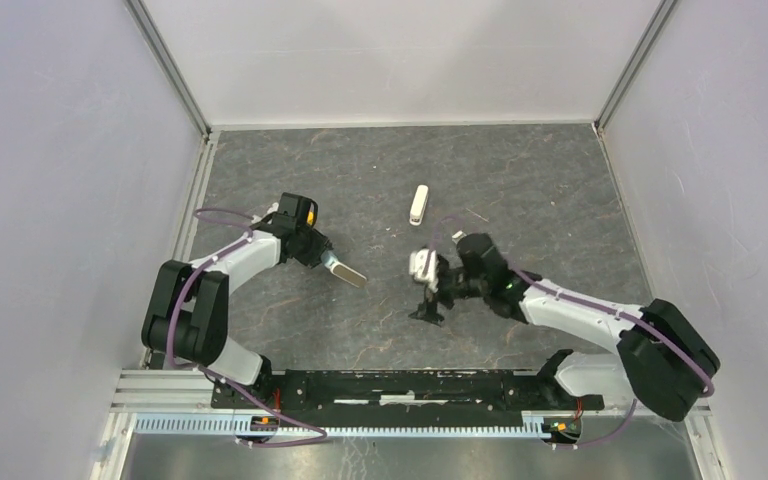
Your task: Unload the staples from the stapler
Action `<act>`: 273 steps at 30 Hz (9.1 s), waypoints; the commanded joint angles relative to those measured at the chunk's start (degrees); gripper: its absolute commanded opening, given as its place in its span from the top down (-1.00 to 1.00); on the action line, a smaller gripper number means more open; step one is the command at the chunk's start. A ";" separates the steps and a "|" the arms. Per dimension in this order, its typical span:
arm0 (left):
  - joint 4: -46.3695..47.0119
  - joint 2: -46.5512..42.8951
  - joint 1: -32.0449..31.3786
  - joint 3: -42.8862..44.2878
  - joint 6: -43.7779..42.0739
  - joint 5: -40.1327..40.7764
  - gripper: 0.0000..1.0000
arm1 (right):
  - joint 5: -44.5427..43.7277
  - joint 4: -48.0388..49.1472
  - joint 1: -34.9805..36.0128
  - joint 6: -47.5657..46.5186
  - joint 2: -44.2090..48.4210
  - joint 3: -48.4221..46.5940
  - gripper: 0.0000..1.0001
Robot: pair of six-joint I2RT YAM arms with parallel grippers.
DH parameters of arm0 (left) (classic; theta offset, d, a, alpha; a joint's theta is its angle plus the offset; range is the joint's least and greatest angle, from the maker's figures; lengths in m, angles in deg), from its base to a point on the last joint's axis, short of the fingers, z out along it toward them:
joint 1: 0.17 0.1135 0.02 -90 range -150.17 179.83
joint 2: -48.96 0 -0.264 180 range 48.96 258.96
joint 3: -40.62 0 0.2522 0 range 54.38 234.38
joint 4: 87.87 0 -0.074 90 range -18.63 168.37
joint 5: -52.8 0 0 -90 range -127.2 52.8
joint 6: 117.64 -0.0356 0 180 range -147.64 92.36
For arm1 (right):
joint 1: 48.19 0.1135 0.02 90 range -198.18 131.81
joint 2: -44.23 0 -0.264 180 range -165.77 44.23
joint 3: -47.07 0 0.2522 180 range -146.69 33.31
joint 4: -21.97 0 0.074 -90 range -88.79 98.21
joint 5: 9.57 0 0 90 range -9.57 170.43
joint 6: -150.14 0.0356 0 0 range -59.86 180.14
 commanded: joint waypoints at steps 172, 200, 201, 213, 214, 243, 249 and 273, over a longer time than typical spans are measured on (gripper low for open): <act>-14.58 46.94 -20.71 69.96 -49.90 -0.87 -0.33 | 3.05 -14.27 -22.65 -7.70 -2.42 -18.59 -0.97; -10.93 41.37 -21.04 66.26 -51.31 -2.95 0.96 | 8.69 -13.68 -22.98 -4.91 -4.66 -18.42 -0.96; -8.01 39.20 -20.72 63.15 -50.69 -4.23 0.96 | 9.53 -13.33 -23.08 -4.24 -5.01 -18.26 -0.96; 37.44 6.16 -15.74 14.49 -35.56 -22.06 0.96 | 19.70 24.63 -24.60 31.55 -7.51 -3.24 -0.96; 41.11 4.53 -15.78 11.74 -34.50 -22.97 0.96 | 20.99 29.66 -24.63 35.21 -7.95 -1.65 -0.96; 42.35 -13.52 -16.99 -5.56 -53.28 -45.46 0.96 | 30.86 15.39 -22.31 13.15 -8.19 -5.69 -0.96; 46.19 -13.82 -17.54 -7.16 -52.13 -48.71 0.96 | 33.35 42.85 -20.00 35.73 -8.13 0.58 -0.96; 59.05 -14.05 -17.64 -9.49 -45.17 -56.29 0.96 | 35.89 102.56 -17.91 79.94 -19.77 4.35 -0.96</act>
